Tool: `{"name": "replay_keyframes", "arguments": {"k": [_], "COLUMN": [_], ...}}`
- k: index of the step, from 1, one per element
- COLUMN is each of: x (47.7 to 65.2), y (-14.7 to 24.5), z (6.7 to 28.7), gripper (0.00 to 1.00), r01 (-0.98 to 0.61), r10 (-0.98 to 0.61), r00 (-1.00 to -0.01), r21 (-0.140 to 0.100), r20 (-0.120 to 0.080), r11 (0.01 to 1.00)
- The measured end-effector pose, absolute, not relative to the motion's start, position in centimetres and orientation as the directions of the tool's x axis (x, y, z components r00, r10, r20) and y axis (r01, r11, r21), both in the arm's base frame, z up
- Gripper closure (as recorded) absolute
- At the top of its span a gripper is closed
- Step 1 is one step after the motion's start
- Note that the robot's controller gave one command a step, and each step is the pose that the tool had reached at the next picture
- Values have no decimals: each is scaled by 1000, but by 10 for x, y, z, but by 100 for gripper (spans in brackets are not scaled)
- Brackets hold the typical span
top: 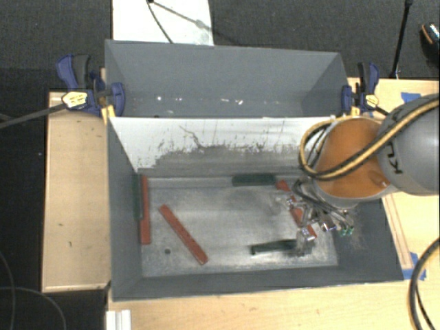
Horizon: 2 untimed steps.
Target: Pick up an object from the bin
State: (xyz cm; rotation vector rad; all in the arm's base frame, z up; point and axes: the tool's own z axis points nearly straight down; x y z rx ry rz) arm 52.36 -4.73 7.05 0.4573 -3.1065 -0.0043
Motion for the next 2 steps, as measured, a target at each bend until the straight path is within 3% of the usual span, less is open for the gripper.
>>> {"name": "replay_keyframes", "arguments": {"k": [1,2], "x": [524,503], "y": [-49,-34], "z": [71,236], "gripper": [100,100], "r01": [-290,-318], "r10": [-290,-318], "r00": [-957,-948], "r21": [1,-4], "r20": [1,-10], "r11": [957,948]}}
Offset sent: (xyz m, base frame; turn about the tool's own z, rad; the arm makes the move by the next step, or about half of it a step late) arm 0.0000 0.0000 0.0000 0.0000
